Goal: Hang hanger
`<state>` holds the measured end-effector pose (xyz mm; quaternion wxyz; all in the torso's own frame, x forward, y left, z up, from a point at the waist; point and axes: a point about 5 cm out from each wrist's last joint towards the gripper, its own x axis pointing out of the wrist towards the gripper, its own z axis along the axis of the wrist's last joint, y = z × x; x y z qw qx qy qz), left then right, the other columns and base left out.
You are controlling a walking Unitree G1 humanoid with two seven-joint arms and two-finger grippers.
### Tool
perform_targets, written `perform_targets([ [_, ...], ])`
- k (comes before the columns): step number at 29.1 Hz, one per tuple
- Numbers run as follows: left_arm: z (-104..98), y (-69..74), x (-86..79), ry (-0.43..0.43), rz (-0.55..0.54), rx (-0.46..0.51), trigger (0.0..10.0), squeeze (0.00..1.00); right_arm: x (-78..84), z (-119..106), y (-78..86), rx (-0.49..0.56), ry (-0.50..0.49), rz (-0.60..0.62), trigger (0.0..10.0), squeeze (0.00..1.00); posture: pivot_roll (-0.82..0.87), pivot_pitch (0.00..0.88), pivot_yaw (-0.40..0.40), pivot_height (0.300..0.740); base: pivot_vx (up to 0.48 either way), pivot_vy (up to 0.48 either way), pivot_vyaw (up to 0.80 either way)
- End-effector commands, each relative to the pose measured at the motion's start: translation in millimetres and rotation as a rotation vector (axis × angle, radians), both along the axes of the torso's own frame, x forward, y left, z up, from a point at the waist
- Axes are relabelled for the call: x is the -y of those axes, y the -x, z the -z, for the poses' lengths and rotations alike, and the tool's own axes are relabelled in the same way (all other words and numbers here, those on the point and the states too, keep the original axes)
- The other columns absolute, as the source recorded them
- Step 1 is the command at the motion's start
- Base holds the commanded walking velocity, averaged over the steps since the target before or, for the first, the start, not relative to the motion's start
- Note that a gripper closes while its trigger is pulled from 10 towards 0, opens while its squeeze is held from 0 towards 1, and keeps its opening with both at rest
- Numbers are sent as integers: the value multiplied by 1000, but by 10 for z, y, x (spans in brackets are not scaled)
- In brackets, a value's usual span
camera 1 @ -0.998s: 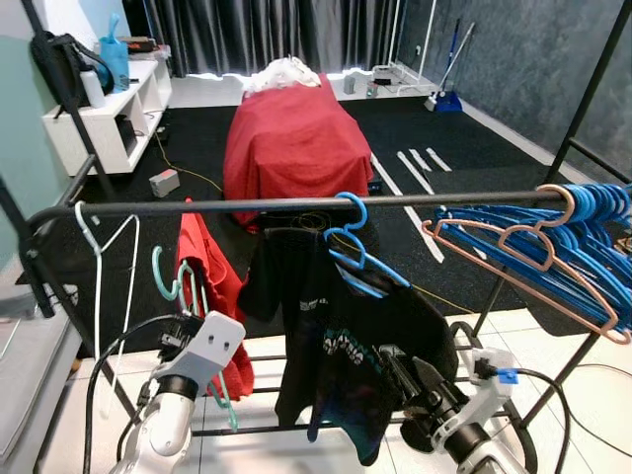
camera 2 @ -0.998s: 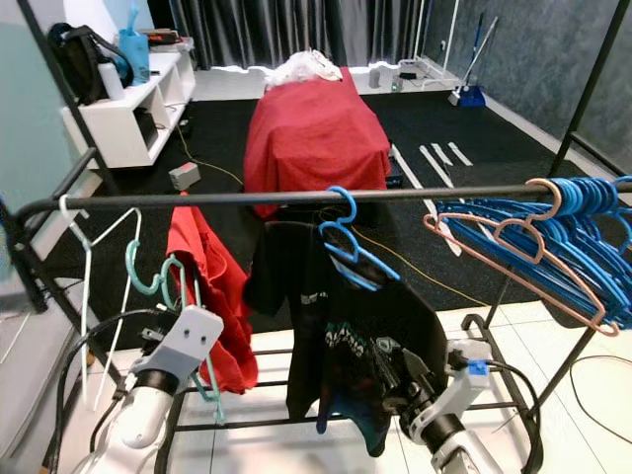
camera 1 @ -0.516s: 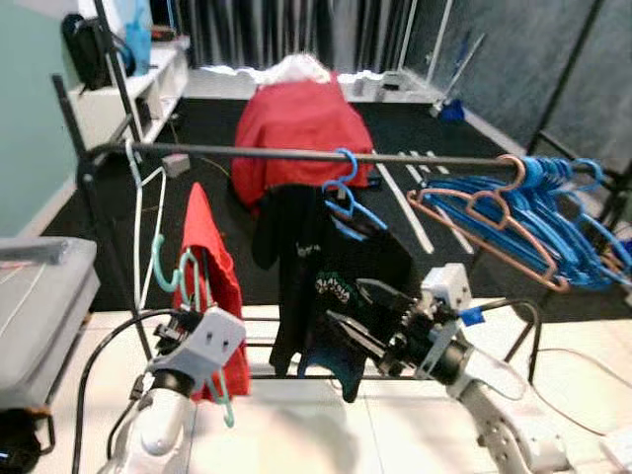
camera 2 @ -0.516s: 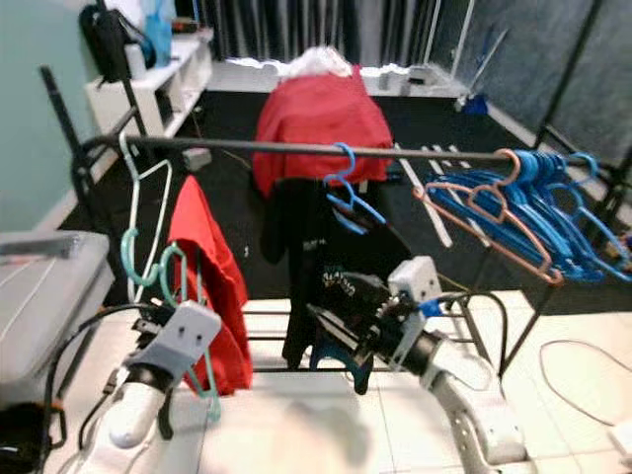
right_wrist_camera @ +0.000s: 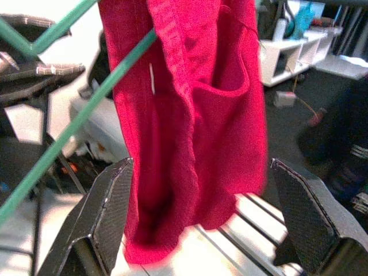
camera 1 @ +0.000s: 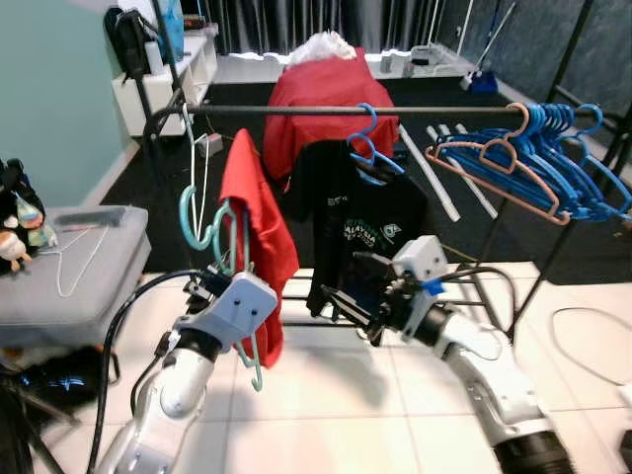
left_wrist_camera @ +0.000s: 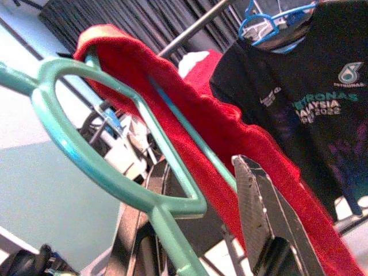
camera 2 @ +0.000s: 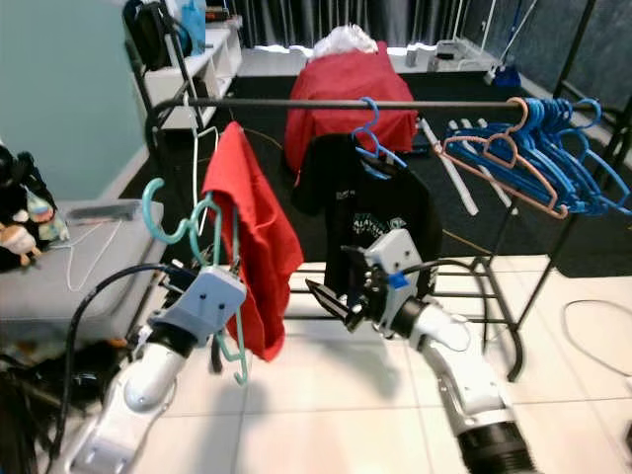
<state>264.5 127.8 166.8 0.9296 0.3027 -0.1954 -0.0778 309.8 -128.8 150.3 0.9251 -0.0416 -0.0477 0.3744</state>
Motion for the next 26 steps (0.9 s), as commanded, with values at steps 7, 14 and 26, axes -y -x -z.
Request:
perform_targets([
  [7, -168, 42, 110, 16, 91, 40, 10000, 0, -84, -2, -67, 44, -23, 1, 10000, 0, -27, 0, -8, 740, 0, 0, 0],
  [14, -191, 67, 250, 23, 190, 7, 10000, 0, -216, 35, -83, 72, 4, -39, 10000, 0, -21, 0, -9, 740, 0, 0, 0],
  [26, -187, 95, 321, 26, 260, -30, 10000, 0, -254, -6, -260, 160, 118, 56, 10000, 0, -13, 0, -7, 740, 0, 0, 0],
])
